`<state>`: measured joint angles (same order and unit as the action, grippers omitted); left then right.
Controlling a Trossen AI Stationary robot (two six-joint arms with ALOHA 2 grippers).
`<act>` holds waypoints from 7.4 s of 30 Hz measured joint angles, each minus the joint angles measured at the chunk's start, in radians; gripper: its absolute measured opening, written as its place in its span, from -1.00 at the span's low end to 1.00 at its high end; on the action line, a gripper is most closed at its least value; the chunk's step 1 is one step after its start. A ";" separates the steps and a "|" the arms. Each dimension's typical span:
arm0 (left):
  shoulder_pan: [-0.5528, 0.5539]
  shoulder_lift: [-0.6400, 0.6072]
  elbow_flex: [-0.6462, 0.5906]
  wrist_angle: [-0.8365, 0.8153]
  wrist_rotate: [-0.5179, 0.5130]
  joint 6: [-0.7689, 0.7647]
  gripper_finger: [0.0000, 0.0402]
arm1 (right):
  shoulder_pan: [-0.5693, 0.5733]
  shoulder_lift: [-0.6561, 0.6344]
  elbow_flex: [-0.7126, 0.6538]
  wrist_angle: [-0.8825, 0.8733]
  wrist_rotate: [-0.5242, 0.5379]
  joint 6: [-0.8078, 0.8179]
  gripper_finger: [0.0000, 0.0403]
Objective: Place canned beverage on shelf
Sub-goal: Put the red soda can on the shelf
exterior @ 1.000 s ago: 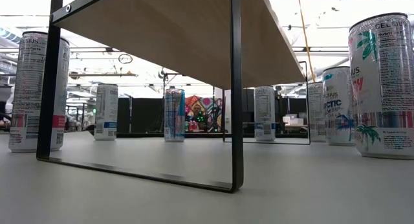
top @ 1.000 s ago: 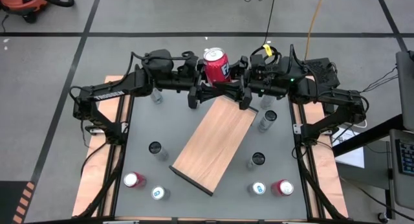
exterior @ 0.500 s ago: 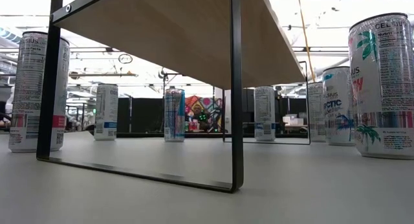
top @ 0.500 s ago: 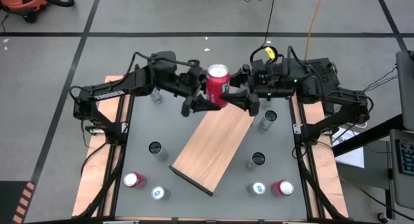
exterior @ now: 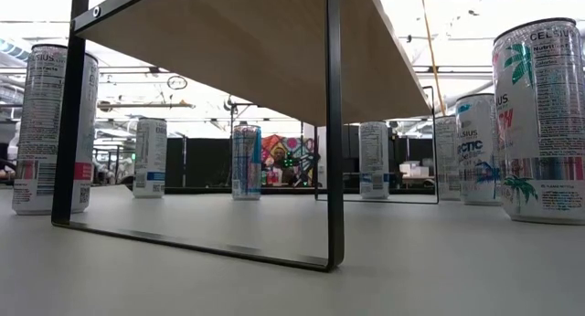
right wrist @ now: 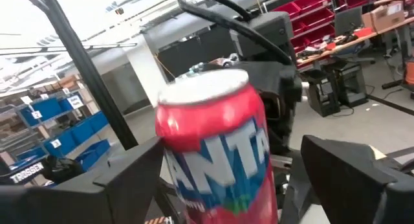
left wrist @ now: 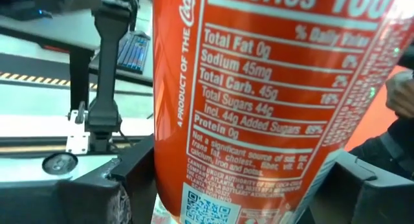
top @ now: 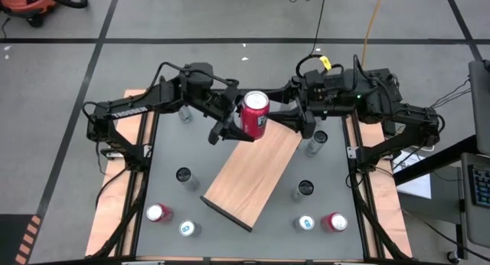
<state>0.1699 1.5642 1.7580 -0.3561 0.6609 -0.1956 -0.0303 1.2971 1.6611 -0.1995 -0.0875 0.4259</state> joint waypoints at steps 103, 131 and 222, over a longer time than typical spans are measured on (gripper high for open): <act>-0.062 0.004 0.002 -0.156 -0.595 -0.262 0.98 | 0.036 -0.491 -0.865 0.045 0.297 0.004 0.23; -0.138 0.005 0.001 -0.177 -0.654 -0.184 0.98 | 0.025 -0.413 -0.911 0.075 0.404 -0.135 0.24; -0.131 0.005 0.001 -0.229 -0.677 -0.132 0.98 | -0.015 -0.511 -0.937 -0.046 0.326 -0.034 0.67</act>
<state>0.0387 1.5688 1.7588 -0.5854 -0.0166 -0.3275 -0.0456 0.7856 0.7242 -0.2451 0.2382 0.3922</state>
